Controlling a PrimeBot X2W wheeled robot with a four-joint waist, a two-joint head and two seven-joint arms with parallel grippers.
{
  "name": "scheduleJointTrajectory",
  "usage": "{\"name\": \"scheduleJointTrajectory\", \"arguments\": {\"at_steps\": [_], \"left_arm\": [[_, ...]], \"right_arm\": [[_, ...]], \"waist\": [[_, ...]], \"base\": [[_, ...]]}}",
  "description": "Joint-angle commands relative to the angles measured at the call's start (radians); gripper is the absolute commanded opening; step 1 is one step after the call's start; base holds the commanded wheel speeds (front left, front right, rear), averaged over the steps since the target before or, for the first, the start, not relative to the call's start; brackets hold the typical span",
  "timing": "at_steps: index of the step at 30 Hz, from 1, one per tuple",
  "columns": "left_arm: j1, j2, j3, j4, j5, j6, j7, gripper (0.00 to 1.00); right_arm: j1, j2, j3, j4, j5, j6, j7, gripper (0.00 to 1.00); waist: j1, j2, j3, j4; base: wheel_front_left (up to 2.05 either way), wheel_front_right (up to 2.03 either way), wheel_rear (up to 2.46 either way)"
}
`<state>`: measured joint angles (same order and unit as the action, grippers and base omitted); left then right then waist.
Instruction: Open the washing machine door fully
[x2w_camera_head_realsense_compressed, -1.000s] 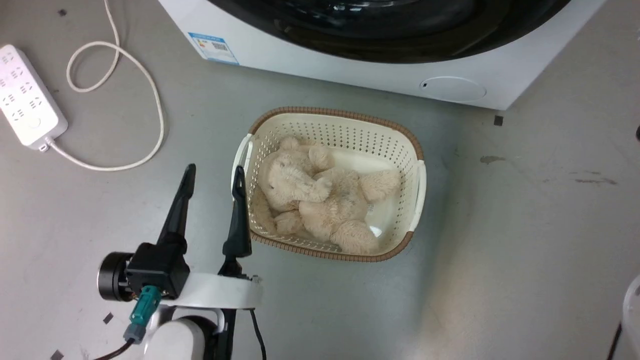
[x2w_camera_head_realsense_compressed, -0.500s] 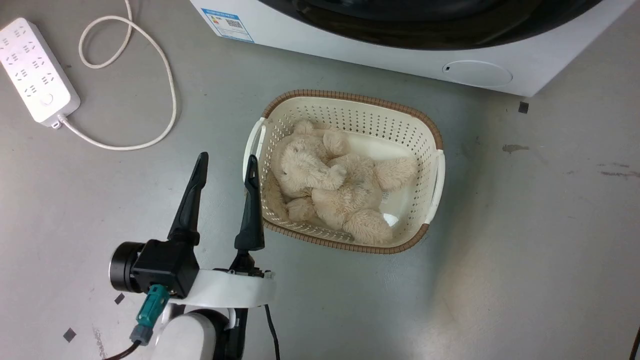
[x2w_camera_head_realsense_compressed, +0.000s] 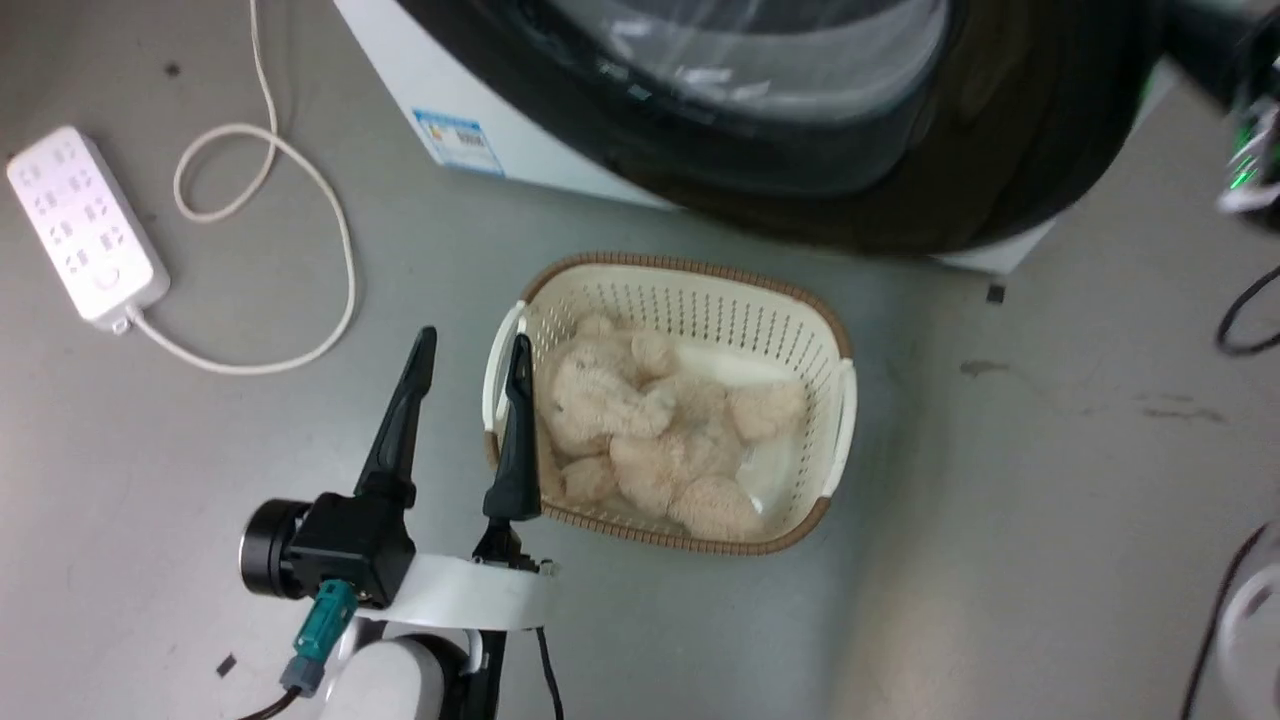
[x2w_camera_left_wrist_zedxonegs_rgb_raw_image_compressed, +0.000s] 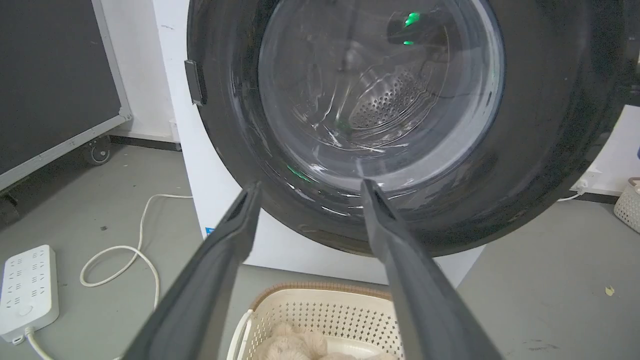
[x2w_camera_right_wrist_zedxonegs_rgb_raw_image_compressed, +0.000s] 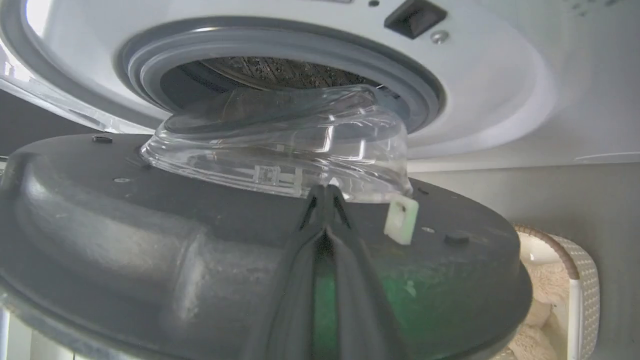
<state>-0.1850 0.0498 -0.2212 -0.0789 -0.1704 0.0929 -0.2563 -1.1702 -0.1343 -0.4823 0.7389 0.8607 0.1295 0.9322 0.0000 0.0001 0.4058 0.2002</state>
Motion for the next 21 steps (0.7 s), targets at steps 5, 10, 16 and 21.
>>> {"name": "scheduleJointTrajectory", "arguments": {"at_steps": [5,10,16,21], "left_arm": [[0.049,0.0,0.0,0.032,0.009,-0.02,-0.006,1.0],[0.087,0.0,0.004,0.049,0.017,-0.035,-0.006,1.0],[0.119,0.001,0.006,0.067,0.025,-0.048,-0.006,1.0],[0.134,0.001,0.005,0.081,0.028,-0.06,-0.006,1.0]], "right_arm": [[0.179,0.065,0.036,-0.075,0.025,0.001,0.089,0.0],[0.31,0.082,0.07,-0.151,0.077,0.001,0.145,0.0],[0.406,0.084,0.237,-0.167,0.253,0.001,0.156,0.0],[0.481,0.084,0.402,-0.202,0.374,0.001,0.121,0.0]], "waist": [[0.0,-0.0001,-0.117,-0.025],[0.0,-0.0001,-0.168,-0.027],[0.0,-0.0001,-0.197,-0.018],[0.0,-0.0001,-0.214,0.002]], "base": [[0.0,0.0,0.0],[0.0,0.0,0.0],[0.0,0.0,0.0],[0.0,0.0,0.0]]}}
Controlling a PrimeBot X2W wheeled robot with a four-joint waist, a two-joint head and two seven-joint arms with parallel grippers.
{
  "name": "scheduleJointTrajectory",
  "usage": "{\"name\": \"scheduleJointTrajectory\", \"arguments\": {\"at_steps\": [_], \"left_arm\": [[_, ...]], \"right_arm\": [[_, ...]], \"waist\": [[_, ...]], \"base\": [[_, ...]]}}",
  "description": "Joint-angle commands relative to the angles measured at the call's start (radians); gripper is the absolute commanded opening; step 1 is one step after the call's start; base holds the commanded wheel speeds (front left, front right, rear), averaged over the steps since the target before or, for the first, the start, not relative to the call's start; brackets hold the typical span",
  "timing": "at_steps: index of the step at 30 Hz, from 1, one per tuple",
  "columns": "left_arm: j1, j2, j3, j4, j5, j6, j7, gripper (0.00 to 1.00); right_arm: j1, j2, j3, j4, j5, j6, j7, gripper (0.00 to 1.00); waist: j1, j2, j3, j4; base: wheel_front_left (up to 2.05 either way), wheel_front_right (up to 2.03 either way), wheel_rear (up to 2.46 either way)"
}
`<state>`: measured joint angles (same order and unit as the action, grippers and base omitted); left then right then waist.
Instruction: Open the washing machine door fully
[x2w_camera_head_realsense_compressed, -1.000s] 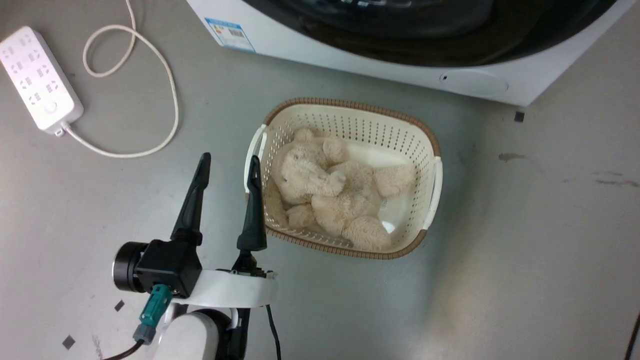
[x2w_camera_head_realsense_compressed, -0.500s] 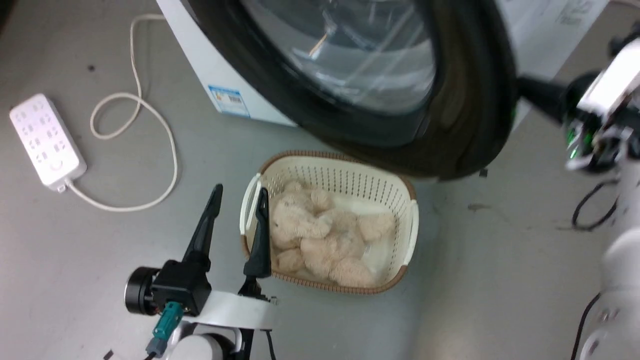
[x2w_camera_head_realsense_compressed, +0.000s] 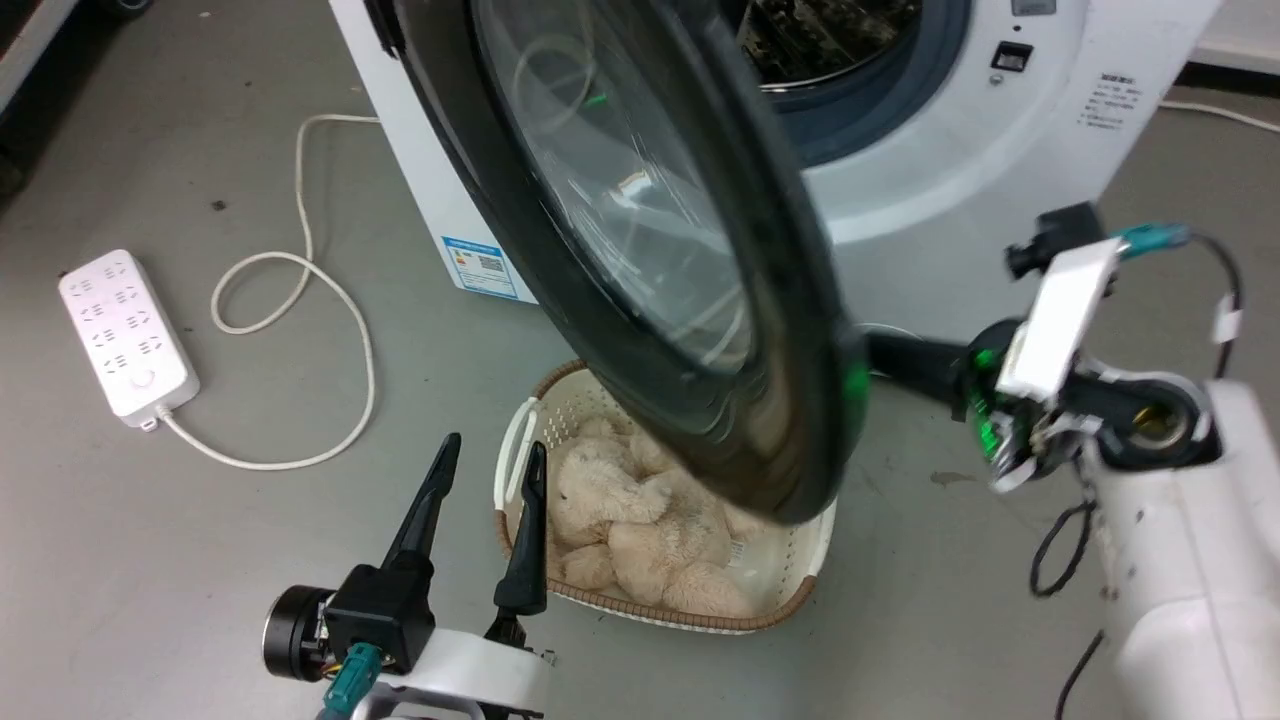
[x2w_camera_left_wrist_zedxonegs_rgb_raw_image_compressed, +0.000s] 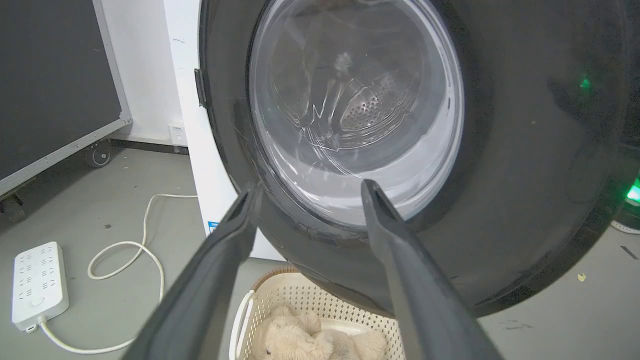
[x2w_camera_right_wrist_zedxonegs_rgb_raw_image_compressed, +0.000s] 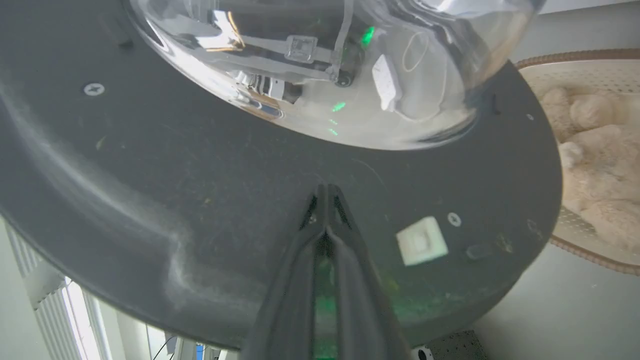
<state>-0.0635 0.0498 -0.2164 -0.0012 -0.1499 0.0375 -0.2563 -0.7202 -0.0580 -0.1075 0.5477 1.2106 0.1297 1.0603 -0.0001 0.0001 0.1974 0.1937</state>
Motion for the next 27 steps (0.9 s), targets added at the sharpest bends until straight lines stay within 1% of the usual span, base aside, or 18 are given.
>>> {"name": "scheduleJointTrajectory", "arguments": {"at_steps": [1,2,3,4,5,6,8,9,15,18,19,20,24,27], "left_arm": [[0.016,0.001,-0.002,0.006,0.007,-0.006,-0.006,1.0],[0.019,0.001,-0.005,0.01,0.009,-0.007,-0.006,1.0],[0.019,0.001,-0.005,0.01,0.009,-0.007,-0.006,1.0],[0.025,0.001,-0.015,0.019,0.011,-0.009,-0.006,1.0],[0.025,0.001,-0.015,0.019,0.011,-0.009,-0.006,1.0],[0.027,0.001,-0.023,0.024,0.009,-0.01,-0.006,1.0],[0.027,0.001,-0.026,0.025,0.006,-0.009,-0.006,1.0],[0.028,0.001,-0.033,0.026,0.002,-0.006,-0.006,1.0],[0.031,0.001,-0.042,0.026,-0.005,0.001,-0.006,1.0],[0.029,0.001,-0.041,0.028,-0.006,0.005,-0.006,1.0],[0.026,0.001,-0.039,0.028,-0.006,0.006,-0.006,1.0],[0.024,0.001,-0.036,0.028,-0.006,0.007,-0.006,1.0],[0.018,0.002,-0.019,0.029,-0.008,0.008,-0.006,1.0],[0.015,0.004,-0.003,0.027,-0.013,0.007,-0.006,1.0]], "right_arm": [[0.046,0.008,0.056,-0.019,0.047,0.001,-0.014,0.0],[0.062,0.008,0.084,-0.027,0.068,0.001,-0.019,0.0],[0.062,0.008,0.084,-0.027,0.068,0.001,-0.019,0.0],[0.093,0.008,0.132,-0.043,0.104,0.001,-0.035,0.0],[0.093,0.008,0.132,-0.043,0.104,0.001,-0.035,0.0],[0.118,0.008,0.176,-0.062,0.134,0.001,-0.053,0.0],[0.13,0.008,0.195,-0.07,0.148,0.001,-0.062,0.0],[0.151,0.008,0.228,-0.087,0.166,0.001,-0.084,0.0],[0.19,0.008,0.281,-0.119,0.181,0.001,-0.12,0.0],[0.207,0.007,0.264,-0.135,0.156,0.001,-0.145,0.0],[0.21,0.003,0.251,-0.143,0.137,0.001,-0.162,0.38],[0.213,-0.005,0.234,-0.153,0.116,0.001,-0.184,1.0],[0.226,-0.037,0.17,-0.218,0.036,0.001,-0.272,1.0],[0.245,-0.088,0.155,-0.321,-0.078,0.001,-0.379,1.0]], "waist": [[0.0001,-0.0001,-0.009,0.015],[0.0001,-0.0001,-0.012,0.021],[0.0001,-0.0001,-0.012,0.021],[0.0001,-0.0001,-0.02,0.034],[0.0001,-0.0001,-0.02,0.034],[0.0001,-0.0001,-0.023,0.044],[0.0001,-0.0001,-0.025,0.049],[0.0001,-0.0001,-0.027,0.057],[0.0001,-0.0001,-0.026,0.064],[0.0001,-0.0001,-0.027,0.057],[0.0001,-0.0001,-0.029,0.051],[0.0001,-0.0001,-0.032,0.045],[0.0001,-0.0001,-0.05,0.01],[0.0001,-0.0001,-0.064,-0.023]], "base": [[0.0,0.0,0.0],[0.0,0.0,0.0],[0.0,0.0,0.0],[0.0,0.0,0.0],[0.0,0.0,0.0],[0.0,0.0,0.0],[0.0,0.0,0.0],[0.0,0.0,0.0],[0.0,0.0,0.0],[0.0,0.0,0.0],[0.0,0.0,0.0],[0.0,0.0,0.0],[0.0,0.0,0.0],[0.0,0.0,0.0]]}}
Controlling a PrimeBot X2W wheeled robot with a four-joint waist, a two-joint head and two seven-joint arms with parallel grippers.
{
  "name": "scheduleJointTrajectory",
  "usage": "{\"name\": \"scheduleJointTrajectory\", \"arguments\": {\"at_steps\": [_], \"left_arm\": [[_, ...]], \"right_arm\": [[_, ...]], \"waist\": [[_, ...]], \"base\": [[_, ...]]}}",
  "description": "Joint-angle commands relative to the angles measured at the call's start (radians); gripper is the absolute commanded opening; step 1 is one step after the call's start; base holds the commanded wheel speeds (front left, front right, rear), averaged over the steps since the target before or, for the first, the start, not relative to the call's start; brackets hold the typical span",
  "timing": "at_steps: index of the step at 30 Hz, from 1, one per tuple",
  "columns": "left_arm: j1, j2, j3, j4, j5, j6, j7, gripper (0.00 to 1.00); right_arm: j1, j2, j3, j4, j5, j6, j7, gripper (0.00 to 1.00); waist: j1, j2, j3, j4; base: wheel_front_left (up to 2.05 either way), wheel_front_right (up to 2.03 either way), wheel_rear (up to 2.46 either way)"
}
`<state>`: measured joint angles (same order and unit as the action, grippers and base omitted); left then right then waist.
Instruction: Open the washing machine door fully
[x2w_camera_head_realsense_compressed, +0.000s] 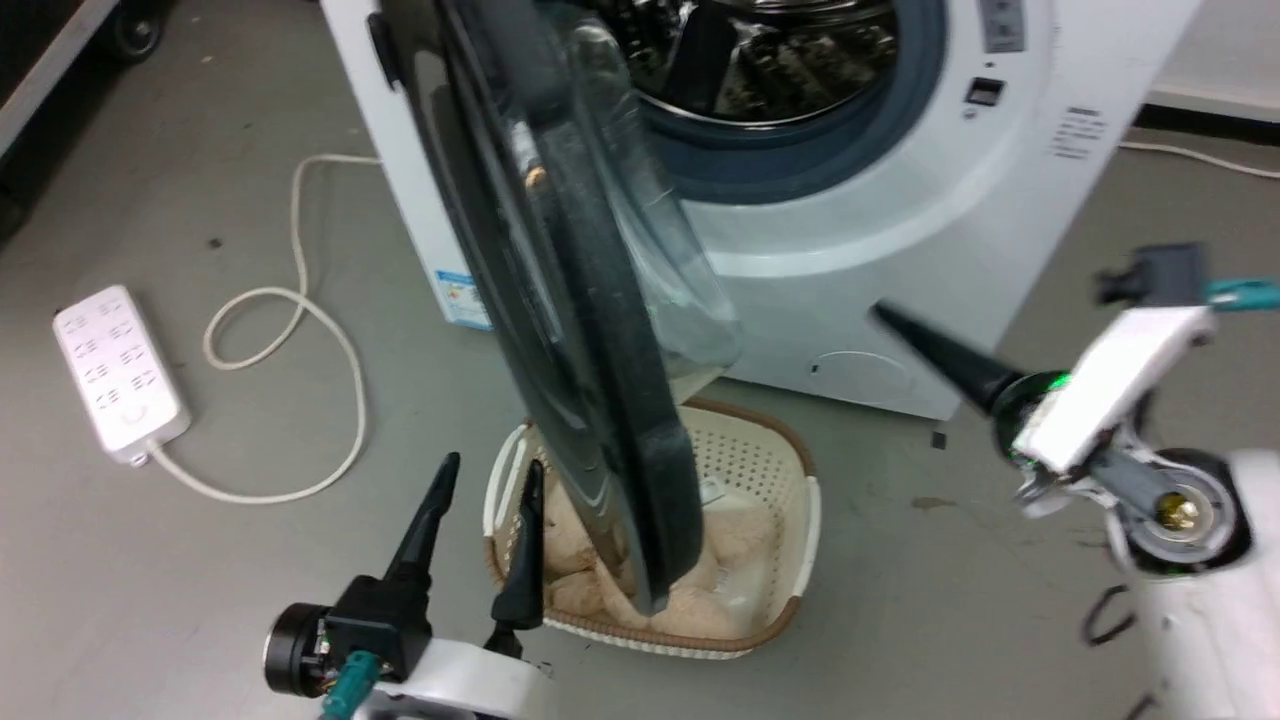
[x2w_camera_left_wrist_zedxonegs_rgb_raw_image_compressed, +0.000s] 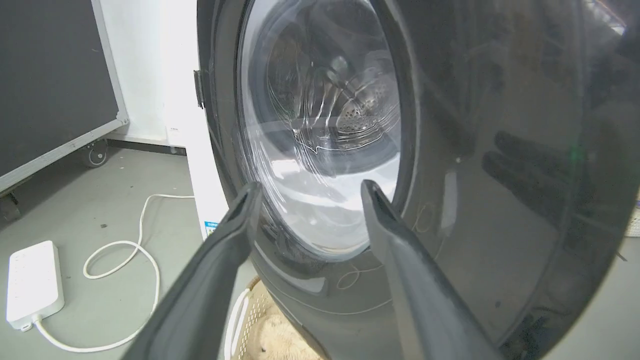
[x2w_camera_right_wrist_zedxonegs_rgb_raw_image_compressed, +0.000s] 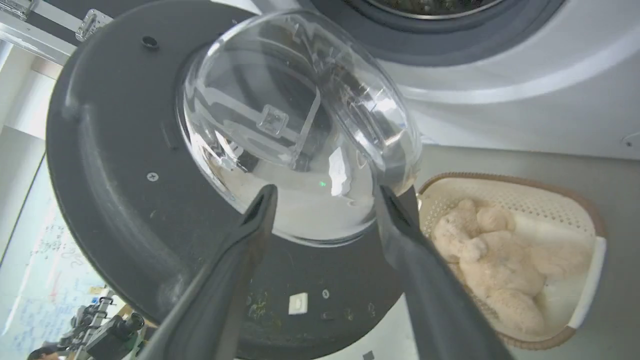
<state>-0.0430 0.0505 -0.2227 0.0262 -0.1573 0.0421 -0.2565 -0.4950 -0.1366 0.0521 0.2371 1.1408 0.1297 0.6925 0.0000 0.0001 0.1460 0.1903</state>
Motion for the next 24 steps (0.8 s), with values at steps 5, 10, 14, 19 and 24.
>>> {"name": "scheduleJointTrajectory", "arguments": {"at_steps": [5,10,14,19,24], "left_arm": [[-0.006,0.006,0.04,0.013,-0.045,-0.008,-0.005,1.0],[-0.018,0.026,0.063,0.02,-0.048,-0.013,-0.005,1.0],[-0.002,0.037,0.074,0.014,-0.039,-0.006,-0.005,1.0],[0.013,0.04,0.078,0.01,-0.041,-0.005,-0.005,1.0],[0.027,0.041,0.075,0.011,-0.038,-0.003,-0.005,1.0]], "right_arm": [[0.069,-0.098,0.018,-0.171,-0.225,0.001,-0.264,1.0],[0.155,-0.213,0.099,-0.254,-0.525,0.001,-0.561,1.0],[0.246,-0.2,0.071,-0.266,-0.733,0.001,-0.721,1.0],[0.374,-0.105,0.014,-0.3,-0.931,0.001,-0.826,1.0],[0.466,-0.012,-0.012,-0.32,-1.051,0.001,-0.882,1.0]], "waist": [[0.0,-0.0001,-0.032,-0.078],[0.0,-0.0001,-0.055,-0.121],[0.0,-0.0001,-0.073,-0.148],[0.0,-0.0001,-0.081,-0.161],[0.0,-0.0001,-0.094,-0.165]], "base": [[0.0,0.0,0.0],[0.0,0.0,0.0],[0.0,0.0,0.0],[0.0,0.0,0.0],[0.0,0.0,0.0]]}}
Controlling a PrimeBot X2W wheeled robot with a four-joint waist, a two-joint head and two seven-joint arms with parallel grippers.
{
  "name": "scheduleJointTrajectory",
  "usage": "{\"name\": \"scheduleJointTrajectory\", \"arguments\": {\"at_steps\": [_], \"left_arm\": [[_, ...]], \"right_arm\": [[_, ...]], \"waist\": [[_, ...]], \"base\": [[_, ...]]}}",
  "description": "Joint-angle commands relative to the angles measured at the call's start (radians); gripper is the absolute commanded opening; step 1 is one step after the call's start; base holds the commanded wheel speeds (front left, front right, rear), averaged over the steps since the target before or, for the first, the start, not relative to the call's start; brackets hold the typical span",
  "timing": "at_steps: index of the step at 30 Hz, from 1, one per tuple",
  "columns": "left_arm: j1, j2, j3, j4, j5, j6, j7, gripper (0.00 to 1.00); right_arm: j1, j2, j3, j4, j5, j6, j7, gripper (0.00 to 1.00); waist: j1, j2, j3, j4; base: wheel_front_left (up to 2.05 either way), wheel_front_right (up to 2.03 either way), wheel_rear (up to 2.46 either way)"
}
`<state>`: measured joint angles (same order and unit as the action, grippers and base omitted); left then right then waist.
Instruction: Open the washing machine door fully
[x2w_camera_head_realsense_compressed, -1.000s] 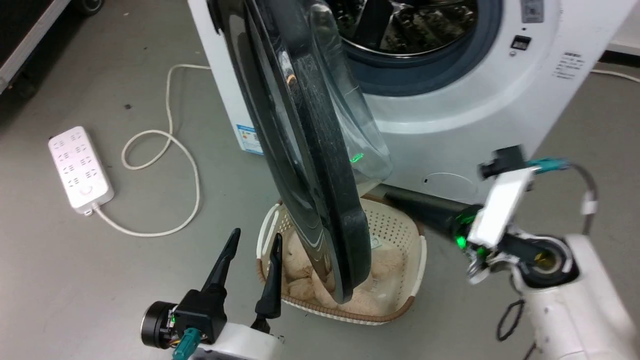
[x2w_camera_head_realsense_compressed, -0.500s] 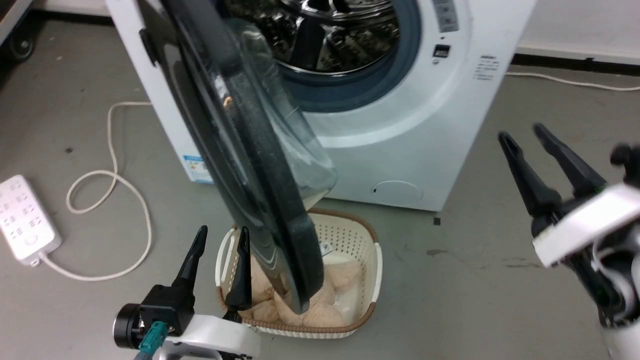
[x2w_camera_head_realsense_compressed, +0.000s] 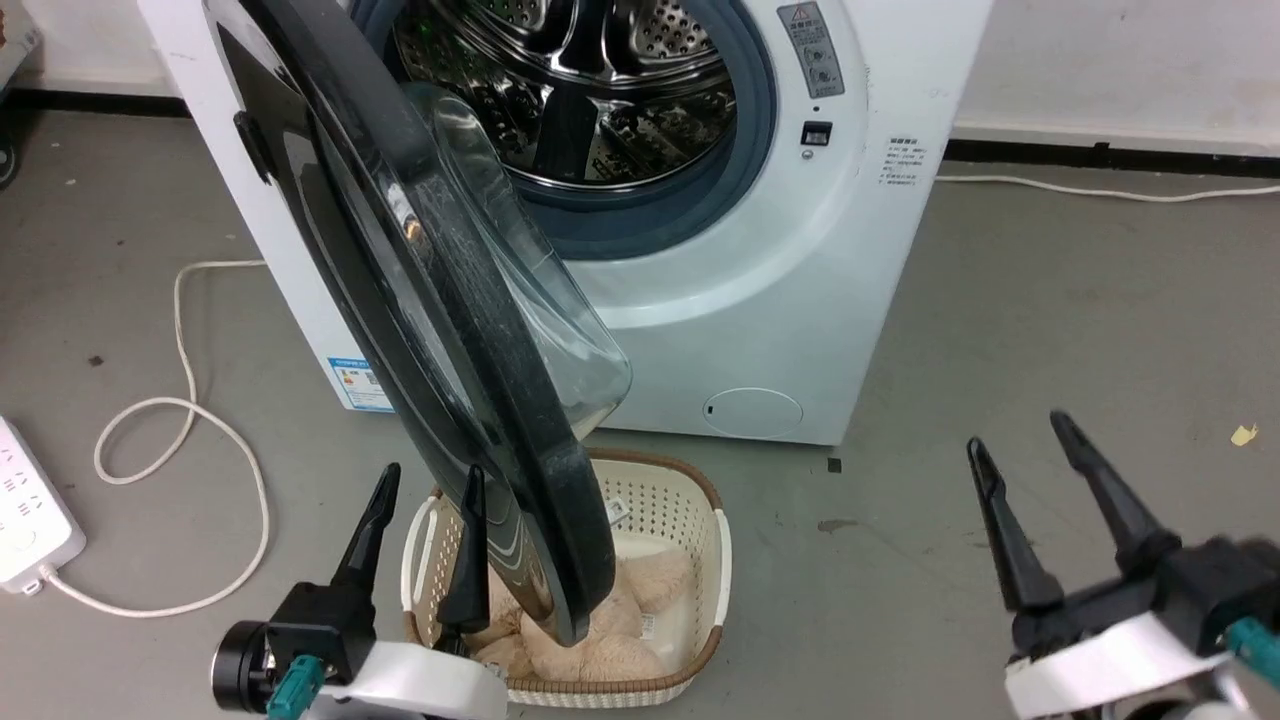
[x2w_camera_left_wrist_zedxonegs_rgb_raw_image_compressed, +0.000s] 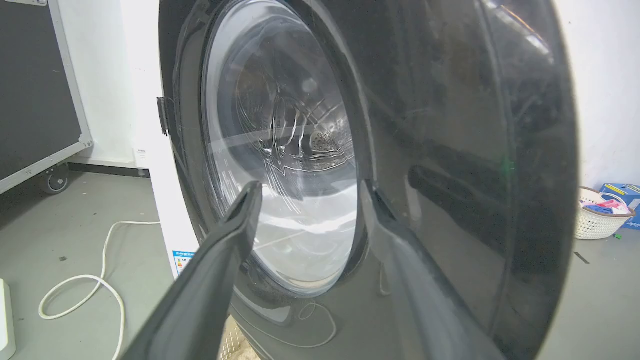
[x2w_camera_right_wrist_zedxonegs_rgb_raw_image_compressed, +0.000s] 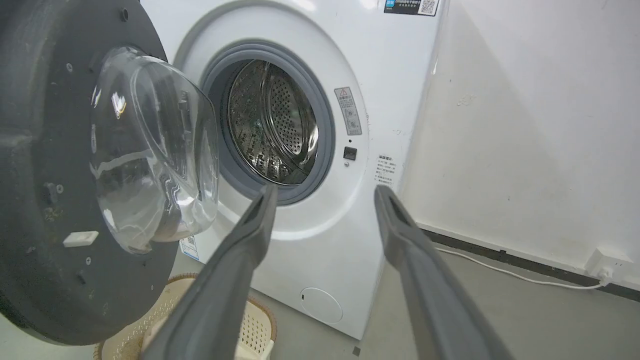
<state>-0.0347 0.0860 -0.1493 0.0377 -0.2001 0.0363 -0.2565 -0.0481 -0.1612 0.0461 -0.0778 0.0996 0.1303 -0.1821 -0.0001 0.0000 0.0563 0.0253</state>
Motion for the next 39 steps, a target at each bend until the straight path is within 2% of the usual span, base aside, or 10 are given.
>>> {"name": "scheduleJointTrajectory", "arguments": {"at_steps": [1,8,19,20,21,28,33,39], "left_arm": [[0.022,0.005,0.003,-0.001,0.003,0.005,-0.005,1.0],[0.045,0.004,0.014,-0.004,0.001,0.007,-0.005,1.0],[0.05,0.007,0.029,-0.01,0.009,0.007,-0.005,1.0],[0.05,0.008,0.029,-0.008,0.009,0.006,-0.005,0.93],[0.05,0.011,0.026,-0.005,0.01,0.0,-0.005,0.0],[0.021,0.011,0.052,-0.083,0.004,0.002,-0.005,0.0],[-0.063,0.007,0.102,-0.282,0.014,0.017,-0.005,0.0],[-0.204,0.015,0.066,-0.446,0.036,0.01,0.061,0.0]], "right_arm": [[0.036,0.034,-0.018,-0.004,-0.018,0.0,-0.012,1.0],[0.115,0.1,-0.072,0.01,-0.066,0.0,-0.033,1.0],[0.122,0.111,-0.111,0.06,-0.029,0.0,-0.02,1.0],[0.121,0.111,-0.109,0.063,-0.026,0.0,-0.02,1.0],[0.12,0.111,-0.108,0.065,-0.024,0.0,-0.02,1.0],[0.108,0.111,-0.107,0.076,-0.007,0.0,-0.023,1.0],[0.102,0.111,-0.112,0.083,-0.002,0.0,-0.025,1.0],[0.097,0.111,-0.12,0.094,0.002,0.0,-0.025,1.0]], "waist": [[0.0001,0.0,-0.008,-0.001],[0.0001,0.0,-0.031,0.003],[0.0001,0.0,-0.031,0.003],[0.0001,0.0,-0.03,0.002],[0.0001,0.0,-0.03,0.001],[0.0001,0.0,-0.027,0.0],[0.0001,0.0,-0.034,0.004],[0.0001,0.0,-0.047,0.007]], "base": [[0.0,0.0,0.0],[0.0,0.0,0.0],[0.0,0.0,0.0],[0.0,0.0,0.0],[0.0,0.0,0.0],[0.0,0.0,0.0],[0.0,0.0,0.0],[0.0,0.0,0.0]]}}
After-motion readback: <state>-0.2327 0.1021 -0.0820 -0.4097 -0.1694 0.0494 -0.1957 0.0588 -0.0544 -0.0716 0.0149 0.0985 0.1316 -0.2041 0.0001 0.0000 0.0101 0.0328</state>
